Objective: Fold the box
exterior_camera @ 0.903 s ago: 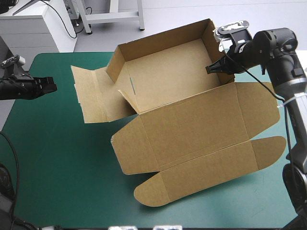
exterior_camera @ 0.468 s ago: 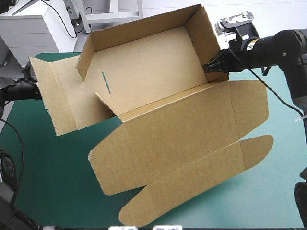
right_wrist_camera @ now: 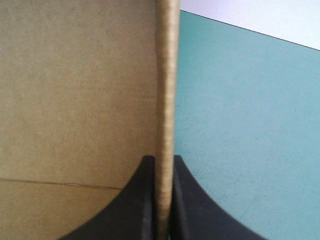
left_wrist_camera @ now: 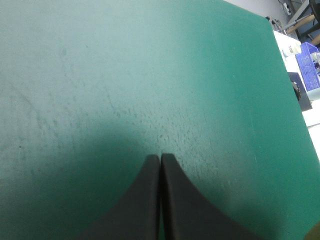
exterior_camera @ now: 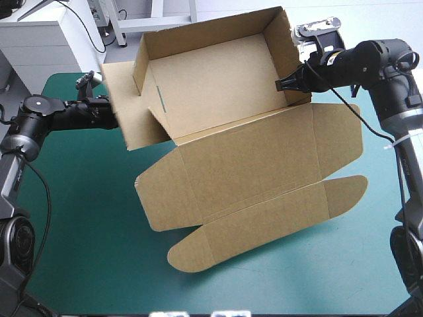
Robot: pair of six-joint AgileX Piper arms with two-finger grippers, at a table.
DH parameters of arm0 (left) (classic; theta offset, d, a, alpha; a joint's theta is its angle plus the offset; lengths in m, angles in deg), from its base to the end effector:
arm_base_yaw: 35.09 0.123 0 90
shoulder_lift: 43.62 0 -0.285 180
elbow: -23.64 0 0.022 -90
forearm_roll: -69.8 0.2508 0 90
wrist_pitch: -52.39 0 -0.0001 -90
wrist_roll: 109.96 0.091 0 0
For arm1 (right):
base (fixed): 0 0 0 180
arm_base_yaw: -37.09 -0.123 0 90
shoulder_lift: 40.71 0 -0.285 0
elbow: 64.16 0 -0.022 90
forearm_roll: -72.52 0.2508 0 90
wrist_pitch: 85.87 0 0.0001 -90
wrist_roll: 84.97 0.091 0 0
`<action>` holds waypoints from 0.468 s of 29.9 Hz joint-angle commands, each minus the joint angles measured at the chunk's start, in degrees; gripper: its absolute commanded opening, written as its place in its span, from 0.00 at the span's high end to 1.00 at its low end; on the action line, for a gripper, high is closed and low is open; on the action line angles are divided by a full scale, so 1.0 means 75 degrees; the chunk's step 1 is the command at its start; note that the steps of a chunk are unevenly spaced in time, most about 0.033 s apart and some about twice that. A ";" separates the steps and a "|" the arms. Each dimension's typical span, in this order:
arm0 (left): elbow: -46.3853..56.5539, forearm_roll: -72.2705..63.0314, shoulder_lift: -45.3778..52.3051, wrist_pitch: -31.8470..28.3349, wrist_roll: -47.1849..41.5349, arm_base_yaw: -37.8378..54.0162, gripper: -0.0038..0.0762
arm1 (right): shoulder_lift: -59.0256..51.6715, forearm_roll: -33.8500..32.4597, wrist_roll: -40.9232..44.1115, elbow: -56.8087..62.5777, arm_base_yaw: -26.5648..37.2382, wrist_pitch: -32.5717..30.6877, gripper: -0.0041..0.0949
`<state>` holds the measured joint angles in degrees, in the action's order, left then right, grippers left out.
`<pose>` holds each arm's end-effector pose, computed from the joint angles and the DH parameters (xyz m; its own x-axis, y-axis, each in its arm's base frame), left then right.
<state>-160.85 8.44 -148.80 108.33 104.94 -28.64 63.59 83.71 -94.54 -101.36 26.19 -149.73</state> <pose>0.3736 -0.0244 0.3282 -0.7821 -0.2181 -0.5837 0.2827 0.7106 -0.6443 0.3514 0.0838 0.4587 -0.6107 -0.1978 -0.7668 -0.3663 0.9291 0.0520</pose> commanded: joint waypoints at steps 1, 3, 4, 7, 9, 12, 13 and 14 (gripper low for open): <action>-0.0272 -0.0775 0.0726 0.0043 -0.0065 -0.0043 0.96 | -0.0104 -0.0054 0.0298 -0.0220 0.0028 0.0628 0.98; -0.0272 -0.1060 0.0880 0.0083 -0.0065 -0.0043 0.96 | 0.0007 -0.0054 0.0383 -0.0220 0.0028 0.0628 0.98; -0.0272 -0.1221 0.0953 0.0093 -0.0029 -0.0055 0.96 | 0.0054 -0.0054 0.0419 -0.0220 0.0028 0.0642 0.98; -0.0272 -0.1347 0.1068 0.0048 -0.0029 -0.0207 0.96 | 0.0157 -0.0002 0.0537 -0.0220 0.0028 0.0659 0.98; -0.0272 -0.1314 0.1086 0.0035 -0.0029 -0.0362 0.96 | 0.0185 0.0012 0.0571 -0.0220 0.0028 0.0659 0.98; -0.0272 -0.1314 0.1086 -0.0101 -0.0059 -0.0576 0.96 | 0.0185 0.0012 0.0603 -0.0220 0.0028 0.0659 0.98; -0.0284 -0.1358 0.1097 -0.0151 -0.0099 -0.0650 0.96 | 0.0185 0.0012 0.0603 -0.0220 0.0028 0.0659 0.98; -0.0284 -0.1444 0.1097 -0.0170 -0.0099 -0.0684 0.96 | 0.0185 0.0012 0.0603 -0.0220 0.0028 0.0636 0.98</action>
<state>-161.15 2.73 -143.31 108.27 104.63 -32.58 67.85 82.10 -90.66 -101.30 26.21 -148.83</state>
